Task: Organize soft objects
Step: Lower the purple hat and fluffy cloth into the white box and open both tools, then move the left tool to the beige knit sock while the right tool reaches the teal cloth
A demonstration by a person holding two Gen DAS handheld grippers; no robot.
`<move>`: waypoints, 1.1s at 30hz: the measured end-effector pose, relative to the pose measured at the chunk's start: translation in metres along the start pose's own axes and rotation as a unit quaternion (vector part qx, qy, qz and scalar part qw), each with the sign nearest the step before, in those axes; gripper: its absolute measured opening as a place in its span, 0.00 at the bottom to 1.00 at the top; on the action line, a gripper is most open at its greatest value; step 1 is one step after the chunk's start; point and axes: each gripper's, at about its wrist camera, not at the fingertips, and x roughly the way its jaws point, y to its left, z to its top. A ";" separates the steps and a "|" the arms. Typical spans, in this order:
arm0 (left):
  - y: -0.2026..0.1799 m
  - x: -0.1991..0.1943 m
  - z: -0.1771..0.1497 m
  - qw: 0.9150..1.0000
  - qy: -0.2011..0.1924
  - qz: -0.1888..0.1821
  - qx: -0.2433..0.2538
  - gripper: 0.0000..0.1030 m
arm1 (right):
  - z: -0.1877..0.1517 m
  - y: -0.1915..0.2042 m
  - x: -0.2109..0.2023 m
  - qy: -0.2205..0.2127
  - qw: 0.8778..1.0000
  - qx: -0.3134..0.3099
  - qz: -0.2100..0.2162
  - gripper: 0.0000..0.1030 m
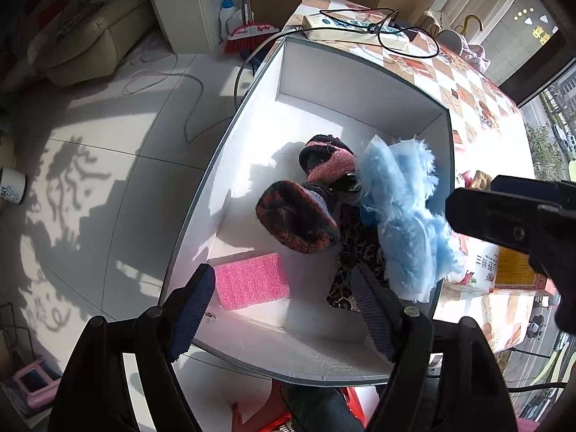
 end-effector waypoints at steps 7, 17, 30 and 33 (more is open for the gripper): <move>0.007 -0.011 0.001 0.996 -0.029 -0.079 -0.031 1.00 | 0.002 -0.010 -0.007 -0.002 1.000 0.029 0.011 0.86; -0.026 -0.027 0.027 0.992 -0.034 -0.118 0.009 1.00 | -0.008 -0.069 -0.039 -0.015 0.995 0.102 0.018 0.86; -0.163 -0.031 0.057 0.975 -0.014 -0.106 0.194 1.00 | -0.056 -0.255 -0.089 -0.027 0.952 0.303 -0.017 0.86; -0.191 -0.020 0.063 0.972 -0.002 -0.095 0.216 1.00 | -0.066 -0.286 -0.079 -0.011 0.944 0.330 -0.014 0.86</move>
